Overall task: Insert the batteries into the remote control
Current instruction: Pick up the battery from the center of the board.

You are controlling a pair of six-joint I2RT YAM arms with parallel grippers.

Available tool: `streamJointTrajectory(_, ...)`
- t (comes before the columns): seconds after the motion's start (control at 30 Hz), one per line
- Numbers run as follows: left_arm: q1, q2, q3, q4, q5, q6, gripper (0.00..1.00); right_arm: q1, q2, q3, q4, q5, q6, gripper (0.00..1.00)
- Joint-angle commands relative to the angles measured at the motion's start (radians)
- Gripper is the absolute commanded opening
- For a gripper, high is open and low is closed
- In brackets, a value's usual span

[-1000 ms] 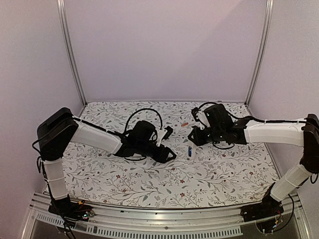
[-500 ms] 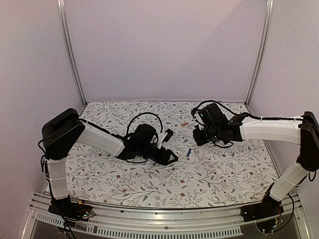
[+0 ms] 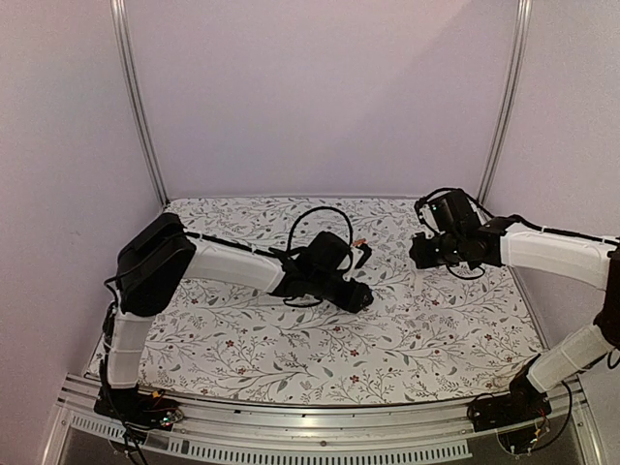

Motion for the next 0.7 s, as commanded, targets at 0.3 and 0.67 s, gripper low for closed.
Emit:
streamJointTrajectory(0.3,-0.052,0.246,0.356,-0.430,-0.238,0.098,0.48,-0.148,-0.117,-0.094,0.046,-0.213,0.075,0.00)
streamJointTrajectory(0.67,-0.056,0.259,0.382,-0.506,-0.295,0.206,0.13,-0.238,-0.103,-0.136,0.133,-0.428,0.127,0.00)
